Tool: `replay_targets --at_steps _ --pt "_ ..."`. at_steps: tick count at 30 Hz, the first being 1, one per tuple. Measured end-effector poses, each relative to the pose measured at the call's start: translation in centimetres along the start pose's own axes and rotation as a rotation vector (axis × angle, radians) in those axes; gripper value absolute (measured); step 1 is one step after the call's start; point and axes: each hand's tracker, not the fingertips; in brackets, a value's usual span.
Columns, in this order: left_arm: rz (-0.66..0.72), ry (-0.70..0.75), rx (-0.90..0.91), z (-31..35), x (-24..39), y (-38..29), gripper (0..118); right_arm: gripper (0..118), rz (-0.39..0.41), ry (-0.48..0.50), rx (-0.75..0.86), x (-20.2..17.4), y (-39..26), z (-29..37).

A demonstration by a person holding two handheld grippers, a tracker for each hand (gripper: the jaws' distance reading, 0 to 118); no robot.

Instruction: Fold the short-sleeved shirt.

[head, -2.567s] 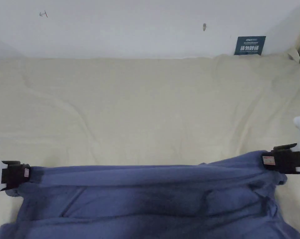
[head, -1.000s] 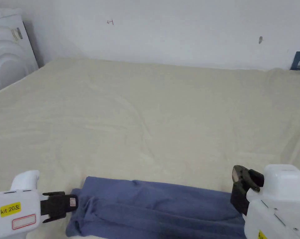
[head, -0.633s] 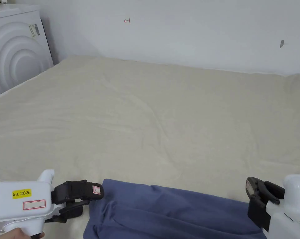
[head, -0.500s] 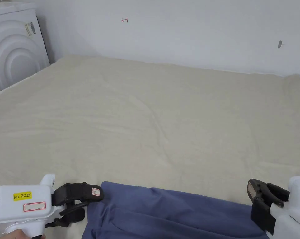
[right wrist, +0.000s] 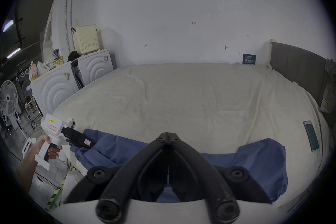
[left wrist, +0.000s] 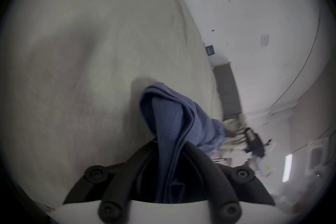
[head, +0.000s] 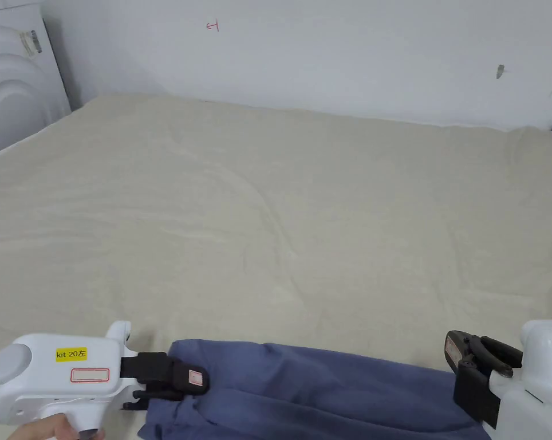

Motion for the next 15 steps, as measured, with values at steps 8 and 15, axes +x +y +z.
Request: replay_targets --at_steps 8,15 --pt "-0.101 0.088 0.064 2.5 6.3 -1.3 6 0 -0.044 -0.1 0.004 4.5 -0.3 2.1" --pt "-0.322 0.089 0.07 1.6 18.4 -3.1 6 0 -0.103 -0.17 0.038 8.0 -0.5 4.3"
